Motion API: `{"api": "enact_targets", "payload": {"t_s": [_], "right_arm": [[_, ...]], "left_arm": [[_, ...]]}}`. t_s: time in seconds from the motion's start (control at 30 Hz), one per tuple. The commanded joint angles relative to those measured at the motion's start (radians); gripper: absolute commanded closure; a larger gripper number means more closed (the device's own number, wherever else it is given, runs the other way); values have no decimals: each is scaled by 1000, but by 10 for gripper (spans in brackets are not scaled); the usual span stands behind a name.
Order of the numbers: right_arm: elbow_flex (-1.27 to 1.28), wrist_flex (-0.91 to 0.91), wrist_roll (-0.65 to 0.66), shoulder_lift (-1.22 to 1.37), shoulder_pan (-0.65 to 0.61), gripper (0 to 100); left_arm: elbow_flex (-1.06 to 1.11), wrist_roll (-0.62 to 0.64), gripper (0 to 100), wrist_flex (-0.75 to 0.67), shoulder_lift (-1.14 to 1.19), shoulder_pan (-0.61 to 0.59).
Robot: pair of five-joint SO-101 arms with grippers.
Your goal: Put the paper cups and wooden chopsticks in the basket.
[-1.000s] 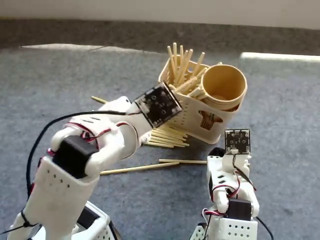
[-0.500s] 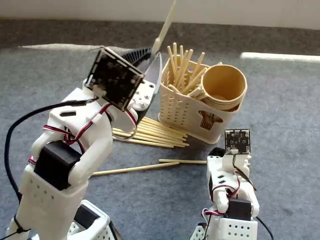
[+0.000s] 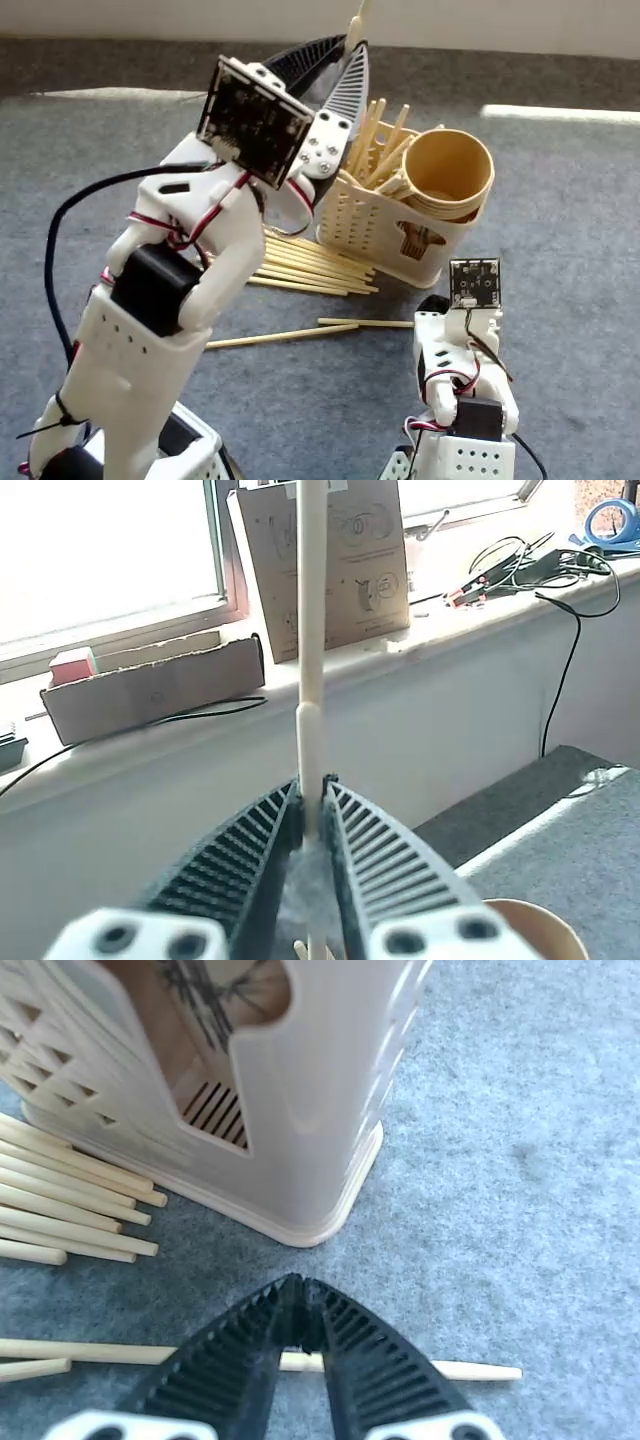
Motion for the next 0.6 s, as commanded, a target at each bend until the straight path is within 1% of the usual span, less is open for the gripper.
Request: {"api": "enact_targets", "payload": {"t_s": [0.0,0.17,0.37,0.43,0.57], "right_arm": [[134,-1,9,-10,12,987],[134,-1,9,-10,12,987],[134,-1,9,-10,12,987],[134,-1,9,-10,12,987],[134,-1,9,-10,12,987]], "left_arm": [[-65,8,993,-40,30,33],[-54,8,993,-87,90,38],[-54,14,993,-81,177,33],[-54,66,990,-68,208,30],[-59,166,915,-6,269,-10]]}}
